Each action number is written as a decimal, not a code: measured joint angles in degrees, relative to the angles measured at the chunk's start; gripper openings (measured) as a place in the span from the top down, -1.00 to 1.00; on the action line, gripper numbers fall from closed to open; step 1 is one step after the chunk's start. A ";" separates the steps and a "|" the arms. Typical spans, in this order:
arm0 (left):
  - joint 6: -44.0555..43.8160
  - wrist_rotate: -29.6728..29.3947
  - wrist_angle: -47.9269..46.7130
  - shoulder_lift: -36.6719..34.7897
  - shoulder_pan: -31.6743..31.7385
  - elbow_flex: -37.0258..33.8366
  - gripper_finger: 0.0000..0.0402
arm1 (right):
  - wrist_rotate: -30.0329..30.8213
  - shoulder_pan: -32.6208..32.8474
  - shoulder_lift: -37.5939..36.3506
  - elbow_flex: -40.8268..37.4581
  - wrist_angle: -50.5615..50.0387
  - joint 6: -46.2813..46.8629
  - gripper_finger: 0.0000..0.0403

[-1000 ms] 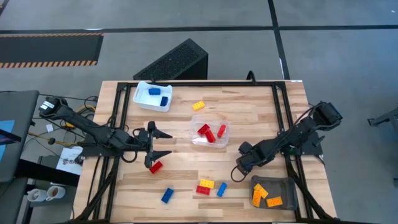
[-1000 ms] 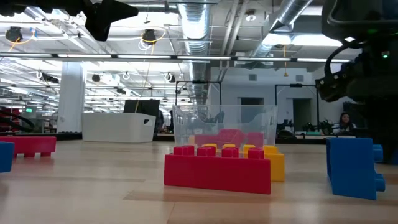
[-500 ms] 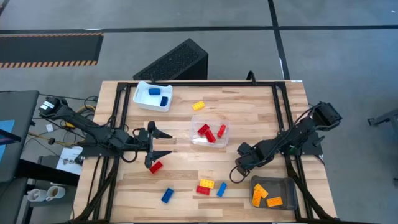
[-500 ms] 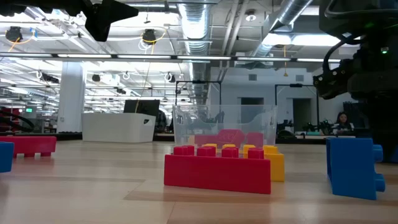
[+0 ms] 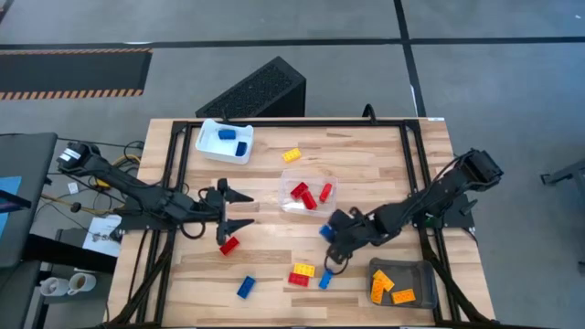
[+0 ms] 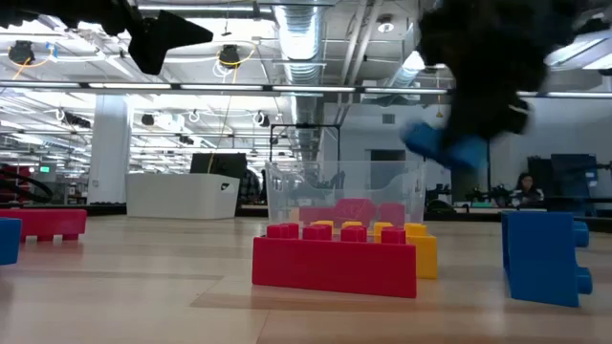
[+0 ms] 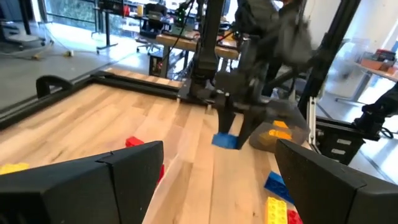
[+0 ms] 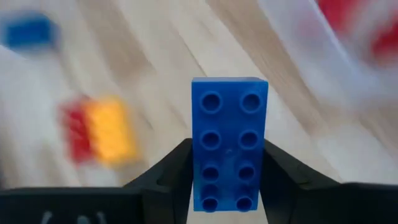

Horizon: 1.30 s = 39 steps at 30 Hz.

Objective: Sort & place blocks by color
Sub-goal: Put the blue game piece into the white bin

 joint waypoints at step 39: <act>-2.52 17.81 30.92 22.93 9.16 1.44 -0.35 | -2.96 -9.65 23.99 10.21 73.18 -38.72 0.19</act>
